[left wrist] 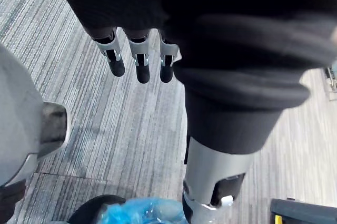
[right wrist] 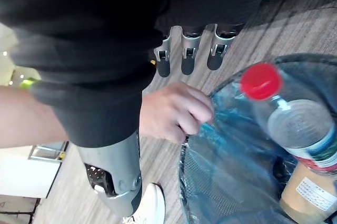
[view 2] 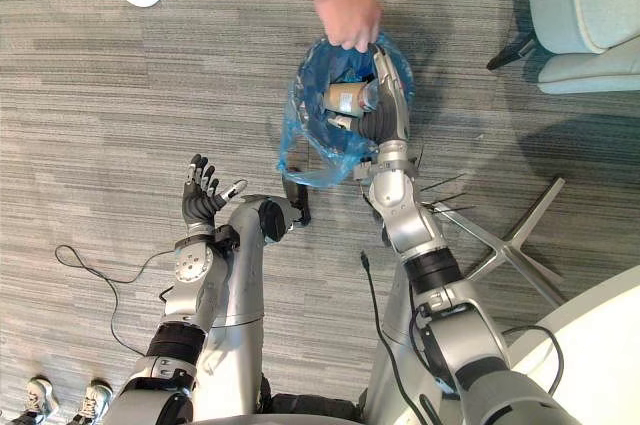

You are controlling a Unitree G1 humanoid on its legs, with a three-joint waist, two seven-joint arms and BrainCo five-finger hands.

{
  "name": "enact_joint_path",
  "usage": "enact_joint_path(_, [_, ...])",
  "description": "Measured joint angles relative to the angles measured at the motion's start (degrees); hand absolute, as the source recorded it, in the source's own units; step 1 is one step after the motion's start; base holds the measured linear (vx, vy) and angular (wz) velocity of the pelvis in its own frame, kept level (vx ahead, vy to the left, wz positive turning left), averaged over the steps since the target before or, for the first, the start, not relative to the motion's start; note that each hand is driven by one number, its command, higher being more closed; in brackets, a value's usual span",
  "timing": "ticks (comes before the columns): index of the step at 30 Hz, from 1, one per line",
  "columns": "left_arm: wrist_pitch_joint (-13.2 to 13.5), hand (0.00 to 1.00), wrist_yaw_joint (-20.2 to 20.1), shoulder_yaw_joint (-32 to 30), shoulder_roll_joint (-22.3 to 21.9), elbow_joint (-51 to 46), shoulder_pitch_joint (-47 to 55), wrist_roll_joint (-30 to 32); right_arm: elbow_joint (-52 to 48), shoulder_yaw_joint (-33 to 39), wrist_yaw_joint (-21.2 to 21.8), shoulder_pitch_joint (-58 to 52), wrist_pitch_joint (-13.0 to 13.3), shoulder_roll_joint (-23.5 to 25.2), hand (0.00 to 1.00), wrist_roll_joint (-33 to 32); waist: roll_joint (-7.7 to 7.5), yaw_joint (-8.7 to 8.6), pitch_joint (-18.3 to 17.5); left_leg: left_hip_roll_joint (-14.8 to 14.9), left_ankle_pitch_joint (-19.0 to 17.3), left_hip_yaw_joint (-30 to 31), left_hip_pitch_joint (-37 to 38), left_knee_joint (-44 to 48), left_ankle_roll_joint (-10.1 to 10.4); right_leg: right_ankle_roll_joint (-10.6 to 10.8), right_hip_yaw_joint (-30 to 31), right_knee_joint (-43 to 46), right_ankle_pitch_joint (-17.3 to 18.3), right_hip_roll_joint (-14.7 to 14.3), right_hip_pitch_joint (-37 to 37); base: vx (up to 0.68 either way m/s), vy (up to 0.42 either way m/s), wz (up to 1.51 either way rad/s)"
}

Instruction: Gather rubbish on tea table into small bin, then transfer packed bag to large trash can.

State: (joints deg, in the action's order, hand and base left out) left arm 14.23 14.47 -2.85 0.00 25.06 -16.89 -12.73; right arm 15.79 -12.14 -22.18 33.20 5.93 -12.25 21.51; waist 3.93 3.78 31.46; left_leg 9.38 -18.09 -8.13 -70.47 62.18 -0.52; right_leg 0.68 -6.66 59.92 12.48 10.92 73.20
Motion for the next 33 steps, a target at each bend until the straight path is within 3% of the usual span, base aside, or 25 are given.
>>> enact_joint_path(4, [-0.2, 0.00, -0.7, 0.1, -0.4, 1.1, 0.0, 0.0, -0.2, -2.2, 1.3, -2.2, 0.3, 0.1, 0.00, 5.2, -0.06, -0.06, 0.0, -0.2, 1.0, -0.2, 1.4, -2.7, 0.9, 0.3, -0.3, -2.4, -0.8, -0.1, -1.4, -0.09, -0.010, 0.02])
enact_joint_path(8, [0.0, 0.00, -0.7, 0.0, -0.3, 2.4, 0.0, 0.0, 8.0, -4.7, 3.1, -1.0, -0.1, 1.7, 0.00, 11.9, -0.24, -0.19, 0.1, -0.4, 2.2, -0.2, 2.6, -4.7, 1.1, -0.6, -0.8, -3.5, -1.5, -0.1, -2.3, -0.05, -0.024, 0.05])
enact_joint_path(12, [0.2, 0.00, -0.7, 0.0, -0.4, 2.9, 0.0, 0.0, 15.2, -4.7, 3.8, 1.2, -1.6, 2.8, 0.00, 14.5, -0.27, -0.20, 0.1, -1.1, 3.4, 0.4, 2.7, -6.0, 1.3, -0.6, -1.2, -3.7, -1.5, 0.4, -2.4, -0.05, -0.027, 0.11])
enact_joint_path(15, [0.3, 0.00, -0.7, -0.1, -0.5, 3.1, -0.2, 0.0, 18.0, -4.6, 3.8, 2.8, -2.7, 2.6, 0.00, 14.6, -0.27, -0.31, 0.1, -1.6, 3.9, 0.8, 2.7, -6.5, 1.8, -0.6, -1.6, -3.5, -1.5, 0.9, -2.4, -0.07, -0.016, 0.13])
enact_joint_path(26, [0.8, 0.00, -0.7, -0.6, -0.9, 3.7, -1.0, 0.4, 18.2, -3.4, 3.4, 2.4, -2.8, 2.7, 0.00, 13.8, -0.36, -0.15, 0.0, -1.6, 5.7, 2.3, 2.5, -8.3, 2.5, -0.4, -3.5, -4.6, -1.3, 0.9, -3.1, -0.06, -0.013, 0.06])
enact_joint_path(31, [-1.2, 0.00, -1.2, 0.8, -1.0, 4.4, 0.1, 2.4, 9.4, -1.3, 3.4, -5.8, -2.7, 4.4, 0.00, 10.8, -1.54, -0.55, -0.2, -1.4, 6.0, 2.9, 8.5, -11.2, 2.8, -0.6, -4.6, -7.6, -1.5, 0.2, -9.6, 0.00, 0.000, 0.01])
enact_joint_path(33, [-1.8, 0.00, -2.0, 1.6, -0.6, 4.5, 2.3, 3.3, 5.5, 0.0, 3.5, -11.8, -2.3, 6.4, 0.00, 8.9, -2.10, -1.32, -0.3, -1.4, 6.1, 2.9, 14.8, -14.4, 3.2, -1.0, -5.7, -11.0, -1.7, 0.0, -16.3, 0.01, -0.018, 0.05])
